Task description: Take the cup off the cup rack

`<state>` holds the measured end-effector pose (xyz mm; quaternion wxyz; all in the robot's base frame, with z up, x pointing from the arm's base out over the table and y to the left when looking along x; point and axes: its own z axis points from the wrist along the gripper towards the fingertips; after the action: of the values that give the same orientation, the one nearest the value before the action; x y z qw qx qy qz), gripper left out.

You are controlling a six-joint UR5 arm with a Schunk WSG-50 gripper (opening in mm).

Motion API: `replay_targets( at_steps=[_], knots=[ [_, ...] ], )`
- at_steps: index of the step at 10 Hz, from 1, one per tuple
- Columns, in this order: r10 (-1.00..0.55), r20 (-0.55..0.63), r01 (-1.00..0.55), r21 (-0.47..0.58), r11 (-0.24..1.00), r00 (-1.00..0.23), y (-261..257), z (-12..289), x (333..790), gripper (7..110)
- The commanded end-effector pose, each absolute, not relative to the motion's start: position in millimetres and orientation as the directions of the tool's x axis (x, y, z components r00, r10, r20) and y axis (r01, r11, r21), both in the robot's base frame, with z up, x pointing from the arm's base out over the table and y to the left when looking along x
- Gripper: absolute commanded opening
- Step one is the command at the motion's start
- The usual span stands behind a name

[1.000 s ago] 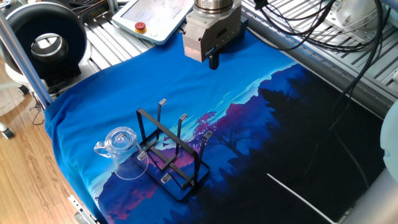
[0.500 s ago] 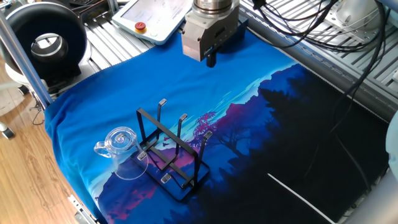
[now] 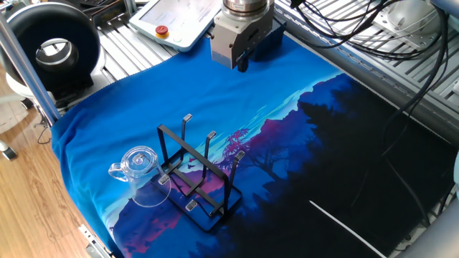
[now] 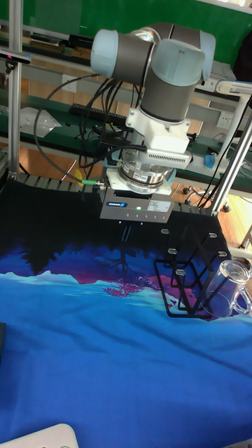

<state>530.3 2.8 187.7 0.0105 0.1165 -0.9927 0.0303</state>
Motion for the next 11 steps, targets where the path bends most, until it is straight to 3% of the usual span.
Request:
replay_targets(
  at_steps=[1, 4, 7, 11],
  knots=[
    [-0.232, -0.002, -0.232, -0.047, 0.972, -0.973, 8, 188, 536, 7],
    [-0.193, -0.030, -0.193, 0.014, 0.981, -0.981, 25, 188, 539, 7],
    [-0.151, 0.032, -0.150, 0.032, 0.988, -0.988, 27, 188, 523, 7],
    [-0.155, 0.121, -0.159, -0.026, 0.987, -0.981, 8, 189, 504, 7]
  ],
)
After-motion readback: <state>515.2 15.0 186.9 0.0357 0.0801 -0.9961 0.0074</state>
